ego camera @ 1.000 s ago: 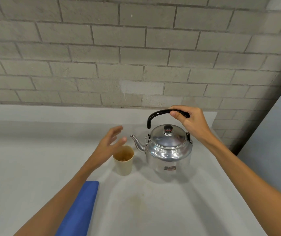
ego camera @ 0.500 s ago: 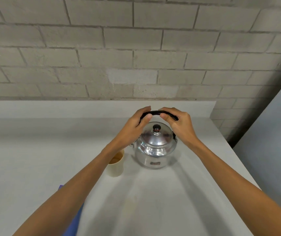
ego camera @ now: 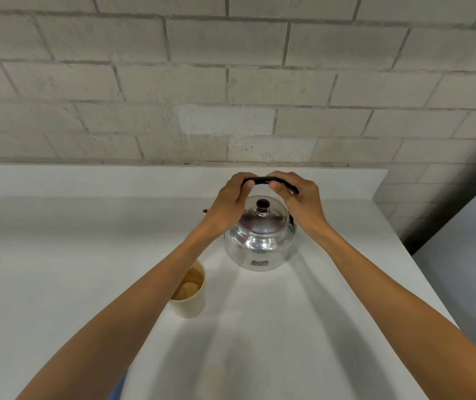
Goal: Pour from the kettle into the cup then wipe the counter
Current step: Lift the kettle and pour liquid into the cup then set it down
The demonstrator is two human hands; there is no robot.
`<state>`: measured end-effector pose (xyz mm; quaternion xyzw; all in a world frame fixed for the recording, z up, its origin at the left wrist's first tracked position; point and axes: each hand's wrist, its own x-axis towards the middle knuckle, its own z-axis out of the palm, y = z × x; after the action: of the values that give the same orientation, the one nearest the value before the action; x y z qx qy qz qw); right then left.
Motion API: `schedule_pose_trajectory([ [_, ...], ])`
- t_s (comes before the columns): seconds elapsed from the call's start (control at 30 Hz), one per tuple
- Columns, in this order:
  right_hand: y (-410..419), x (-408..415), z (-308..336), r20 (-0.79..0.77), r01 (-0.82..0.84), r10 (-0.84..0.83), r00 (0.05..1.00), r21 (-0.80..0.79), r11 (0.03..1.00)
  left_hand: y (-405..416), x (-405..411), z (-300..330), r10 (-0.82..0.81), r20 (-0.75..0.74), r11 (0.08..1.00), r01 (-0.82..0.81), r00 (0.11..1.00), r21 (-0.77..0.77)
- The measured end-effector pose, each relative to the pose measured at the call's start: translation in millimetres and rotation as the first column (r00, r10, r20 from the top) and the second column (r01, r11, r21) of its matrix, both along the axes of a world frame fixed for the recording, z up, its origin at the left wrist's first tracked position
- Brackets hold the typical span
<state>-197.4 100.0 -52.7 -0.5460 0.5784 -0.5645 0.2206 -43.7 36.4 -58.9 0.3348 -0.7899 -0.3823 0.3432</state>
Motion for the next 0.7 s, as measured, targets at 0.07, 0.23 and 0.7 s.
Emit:
schedule_pose_trajectory([
  [0.07, -10, -2, 0, -0.015, 0.002, -0.002, 1.0, -0.025, 1.0, -11, -5, 0, 0.016, -0.007, 1.0, -0.016, 1.0, 0.001],
  [0.23, -36, -8, -1, -0.069, 0.014, -0.019, 0.997, -0.069, 0.998, -32, -15, 2, 0.056, 0.005, 0.996, -0.056, 0.998, -0.063],
  [0.7, -58, -16, -8, -0.071, 0.003, -0.01, 0.997, -0.096, 0.995, -48, -27, -6, 0.094, -0.038, 0.99, -0.097, 0.995, -0.103],
])
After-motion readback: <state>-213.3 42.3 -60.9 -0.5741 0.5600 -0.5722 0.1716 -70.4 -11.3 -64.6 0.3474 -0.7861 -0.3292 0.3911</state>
